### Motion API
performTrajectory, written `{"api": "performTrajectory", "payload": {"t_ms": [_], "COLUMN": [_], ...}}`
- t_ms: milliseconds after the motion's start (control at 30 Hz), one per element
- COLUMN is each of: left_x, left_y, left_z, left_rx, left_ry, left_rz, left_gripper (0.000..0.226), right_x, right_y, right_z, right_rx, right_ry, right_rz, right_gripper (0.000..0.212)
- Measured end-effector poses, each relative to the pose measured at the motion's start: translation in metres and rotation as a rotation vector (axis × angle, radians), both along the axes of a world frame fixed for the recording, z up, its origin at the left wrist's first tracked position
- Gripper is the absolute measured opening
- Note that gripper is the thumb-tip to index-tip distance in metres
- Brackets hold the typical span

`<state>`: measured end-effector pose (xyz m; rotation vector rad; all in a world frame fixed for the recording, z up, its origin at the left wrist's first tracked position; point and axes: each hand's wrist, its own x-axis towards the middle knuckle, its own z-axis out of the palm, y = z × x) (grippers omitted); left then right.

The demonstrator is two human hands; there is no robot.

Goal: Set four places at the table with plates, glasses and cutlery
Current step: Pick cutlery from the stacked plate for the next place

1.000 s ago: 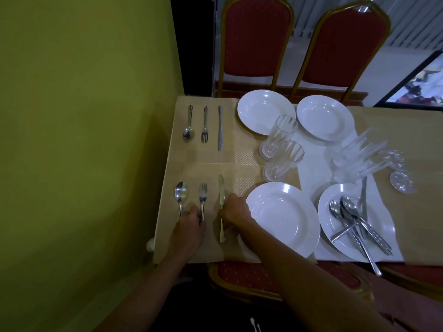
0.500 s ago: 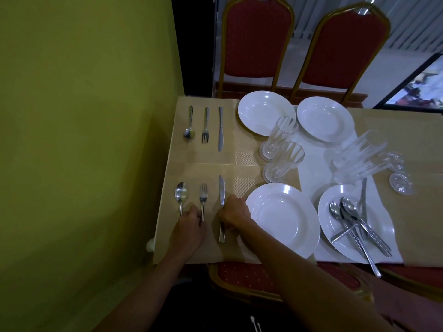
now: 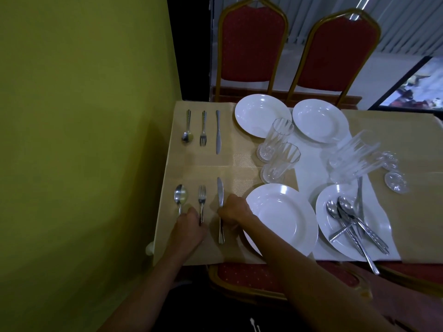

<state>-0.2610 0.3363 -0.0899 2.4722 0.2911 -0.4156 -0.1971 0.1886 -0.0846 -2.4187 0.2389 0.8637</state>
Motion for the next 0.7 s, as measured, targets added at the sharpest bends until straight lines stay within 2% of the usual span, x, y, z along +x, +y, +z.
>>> {"api": "performTrajectory", "payload": {"t_ms": [267, 433, 700], "left_x": [0.007, 0.011, -0.001], "left_y": [-0.014, -0.046, -0.108], "left_z": [0.028, 0.034, 0.032], "left_rx": [-0.016, -0.137, -0.222], "left_ry": [-0.032, -0.023, -0.002], "left_rz": [0.012, -0.041, -0.154], "left_gripper": [0.024, 0.030, 0.028], "right_x": [-0.006, -0.018, -0.057], "right_y": [-0.018, -0.047, -0.128], "right_z": [0.023, 0.042, 0.056], "right_rx": [0.040, 0.093, 0.143], "right_ry": [-0.017, 0.039, -0.006], "right_rz": [-0.012, -0.151, -0.316], "right_gripper": [0.042, 0.030, 0.031]}}
